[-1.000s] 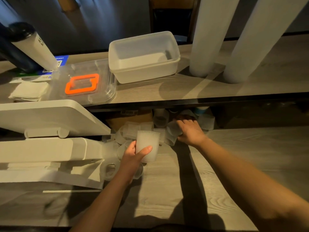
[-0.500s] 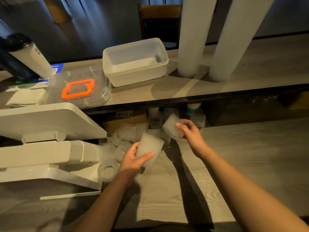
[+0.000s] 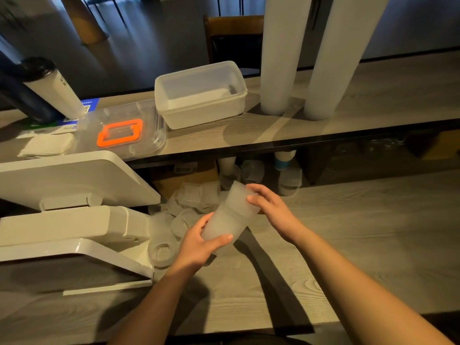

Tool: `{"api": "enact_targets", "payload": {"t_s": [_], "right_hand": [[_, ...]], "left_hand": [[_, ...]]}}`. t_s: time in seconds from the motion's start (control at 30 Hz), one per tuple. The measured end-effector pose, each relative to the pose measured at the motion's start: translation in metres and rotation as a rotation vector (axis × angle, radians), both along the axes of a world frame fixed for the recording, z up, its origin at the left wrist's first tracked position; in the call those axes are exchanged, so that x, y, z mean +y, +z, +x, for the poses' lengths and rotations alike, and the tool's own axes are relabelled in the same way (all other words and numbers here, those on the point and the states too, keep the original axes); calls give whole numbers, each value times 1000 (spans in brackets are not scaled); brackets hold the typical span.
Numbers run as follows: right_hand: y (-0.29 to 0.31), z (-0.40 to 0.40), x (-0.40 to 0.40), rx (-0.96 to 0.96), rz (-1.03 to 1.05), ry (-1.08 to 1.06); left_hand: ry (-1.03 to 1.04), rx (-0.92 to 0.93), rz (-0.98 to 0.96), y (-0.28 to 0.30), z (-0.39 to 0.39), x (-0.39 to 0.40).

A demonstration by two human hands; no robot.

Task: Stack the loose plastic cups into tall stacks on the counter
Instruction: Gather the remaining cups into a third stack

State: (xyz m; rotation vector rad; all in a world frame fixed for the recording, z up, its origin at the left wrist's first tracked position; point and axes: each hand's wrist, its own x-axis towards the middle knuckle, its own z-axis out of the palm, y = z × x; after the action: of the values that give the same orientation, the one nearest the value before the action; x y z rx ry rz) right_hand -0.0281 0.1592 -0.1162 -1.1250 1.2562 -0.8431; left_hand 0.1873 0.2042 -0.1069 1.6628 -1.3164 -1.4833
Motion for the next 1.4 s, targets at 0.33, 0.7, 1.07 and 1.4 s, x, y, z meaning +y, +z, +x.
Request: {"api": "enact_targets", "payload": {"t_s": [0.33,0.7,1.07,1.4], "right_hand": [[-3,26,23,-25,28,69],[-13,11,10,22,74,-200],[-68,-78,-59,529,173,-584],[-91,-94,-111,413,402,-528]], "left_hand": [[42,57,-27,7,-5,5],[44,53,1,1,-14,0],[53,101,51,1,-28,-23],[73,91,98,-7,-37,-42]]}}
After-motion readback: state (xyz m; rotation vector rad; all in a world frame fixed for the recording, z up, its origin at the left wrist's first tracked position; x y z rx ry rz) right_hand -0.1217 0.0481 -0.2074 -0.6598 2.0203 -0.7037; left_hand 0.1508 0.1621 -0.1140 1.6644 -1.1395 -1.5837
